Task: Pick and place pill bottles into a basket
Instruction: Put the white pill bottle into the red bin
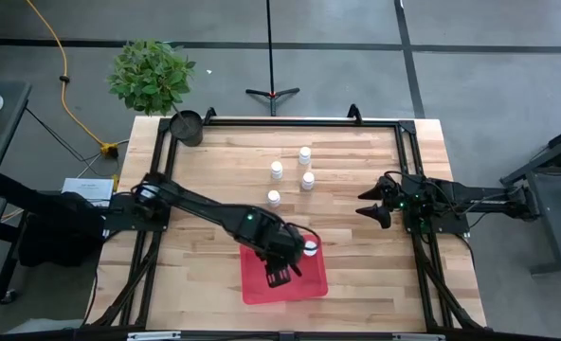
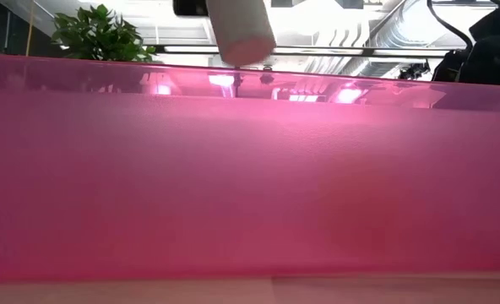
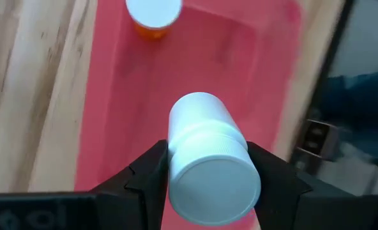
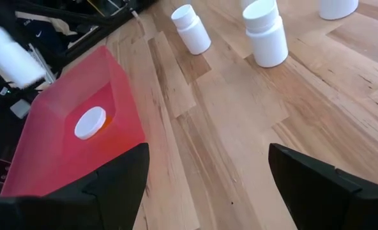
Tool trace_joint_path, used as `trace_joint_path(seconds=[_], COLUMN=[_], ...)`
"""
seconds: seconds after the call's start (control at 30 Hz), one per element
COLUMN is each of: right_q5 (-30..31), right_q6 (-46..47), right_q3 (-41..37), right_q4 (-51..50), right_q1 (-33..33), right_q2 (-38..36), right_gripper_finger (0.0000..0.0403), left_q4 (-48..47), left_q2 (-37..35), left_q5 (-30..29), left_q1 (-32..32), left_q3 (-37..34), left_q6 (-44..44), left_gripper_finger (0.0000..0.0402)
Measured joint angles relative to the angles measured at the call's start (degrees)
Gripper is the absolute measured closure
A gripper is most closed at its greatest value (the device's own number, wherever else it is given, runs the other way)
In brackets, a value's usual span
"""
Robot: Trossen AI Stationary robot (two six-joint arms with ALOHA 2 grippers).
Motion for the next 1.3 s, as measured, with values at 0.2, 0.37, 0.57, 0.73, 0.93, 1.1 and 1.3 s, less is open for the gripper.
trace_joint_path(seconds=[0.2,0.37,0.57,0.73,0.93,1.1,1.3], right_q5=[1.45,3.19,4.18,4.22,4.26,4.59,4.61], right_q6=[0.77,1.46,1.46,1.49,1.49,1.49,1.49], right_q3=[0.0,0.02,0.02,0.02,0.04,0.04,0.04], right_q4=[-0.15,-0.24,-0.26,-0.28,-0.28,-0.31,-0.31], right_q1=[0.0,0.0,0.0,0.0,0.0,0.0,0.0], right_q2=[0.0,0.0,0.0,0.0,0.0,0.0,0.0], right_gripper_finger=[0.0091,0.0091,0.0091,0.0091,0.0091,0.0091,0.0091], left_q4=[0.55,1.52,5.22,7.07,11.23,13.16,13.13], left_q2=[4.39,7.45,9.28,9.26,9.26,9.26,9.2], left_q5=[-1.35,-1.58,-1.23,-1.26,0.55,0.59,0.43], left_q1=[0.38,1.18,2.46,2.67,2.62,2.62,2.62], left_q3=[0.04,0.0,0.0,0.02,0.02,1.49,5.09], left_q6=[5.04,8.31,10.03,11.09,11.16,11.13,11.19], left_gripper_finger=[0.019,0.019,0.019,0.019,0.019,0.019,0.019])
